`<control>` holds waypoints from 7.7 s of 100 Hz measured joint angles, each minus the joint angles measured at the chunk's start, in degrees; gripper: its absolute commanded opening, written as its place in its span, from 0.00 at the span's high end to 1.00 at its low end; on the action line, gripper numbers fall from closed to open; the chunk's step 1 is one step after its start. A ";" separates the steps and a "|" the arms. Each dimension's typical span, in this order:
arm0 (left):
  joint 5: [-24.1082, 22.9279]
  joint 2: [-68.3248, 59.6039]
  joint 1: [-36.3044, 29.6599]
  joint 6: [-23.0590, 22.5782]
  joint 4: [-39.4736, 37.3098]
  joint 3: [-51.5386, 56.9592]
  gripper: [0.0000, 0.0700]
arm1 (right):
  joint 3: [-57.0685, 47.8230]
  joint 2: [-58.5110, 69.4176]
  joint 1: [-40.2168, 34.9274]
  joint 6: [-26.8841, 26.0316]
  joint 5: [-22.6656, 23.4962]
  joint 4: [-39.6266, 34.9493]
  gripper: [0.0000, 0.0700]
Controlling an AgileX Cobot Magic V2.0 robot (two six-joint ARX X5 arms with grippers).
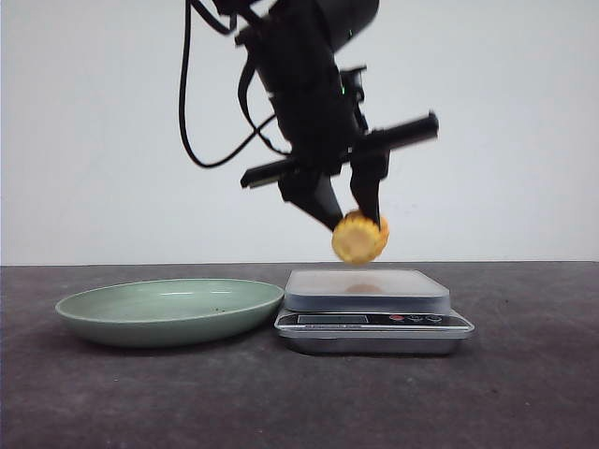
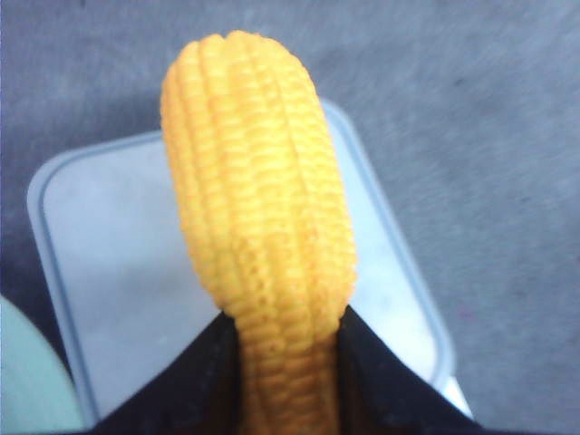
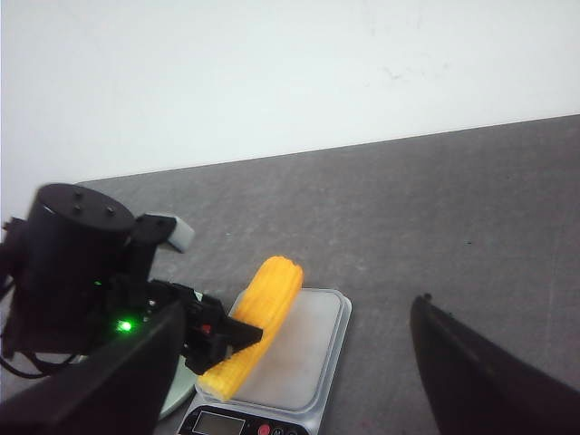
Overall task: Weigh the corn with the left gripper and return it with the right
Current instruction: 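Lift the corn with the left gripper and carry it over the scale, then lower the corn onto the scale and open the left gripper, then raise the left gripper away from the scale, then lower the right gripper onto the corn on the scale and close, then lift the corn with the right gripper and carry it over the plate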
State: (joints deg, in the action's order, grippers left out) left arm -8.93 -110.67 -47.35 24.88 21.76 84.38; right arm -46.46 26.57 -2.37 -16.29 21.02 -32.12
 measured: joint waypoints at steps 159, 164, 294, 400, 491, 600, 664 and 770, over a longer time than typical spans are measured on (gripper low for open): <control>-2.40 -2.51 -0.85 -0.02 0.04 0.42 0.36 | 0.00 0.00 0.00 0.00 0.00 -0.48 0.28; -2.73 -2.54 -1.05 -0.02 0.79 0.42 0.31 | 0.00 0.00 0.00 0.02 0.00 -0.90 0.28; -7.67 48.96 -7.41 -13.18 18.64 0.42 0.21 | 0.00 0.00 0.00 4.11 -0.04 -4.31 0.21; -8.94 81.24 -9.79 -2.14 34.40 -18.27 0.21 | -23.39 57.22 -36.35 -5.27 -28.70 6.69 0.04; -10.32 81.24 -9.79 -1.09 39.34 -18.27 0.21 | -23.71 74.05 -36.09 -13.18 -32.94 4.28 0.26; -12.48 81.24 -9.79 -1.33 39.34 -18.27 0.21 | -24.33 60.33 -41.27 -9.84 -36.26 0.00 1.00; -13.77 81.29 -9.79 -1.33 40.48 -18.27 0.21 | -24.41 41.24 -56.63 -7.69 -33.31 9.46 1.00; -13.84 81.40 -9.79 0.00 40.63 -18.27 0.21 | -44.68 80.52 -48.02 -18.69 -28.11 10.47 0.99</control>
State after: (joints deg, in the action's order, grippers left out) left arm -22.76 -29.28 -57.14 24.88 62.39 66.11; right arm -91.13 107.09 -50.39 -34.98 -7.09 -21.65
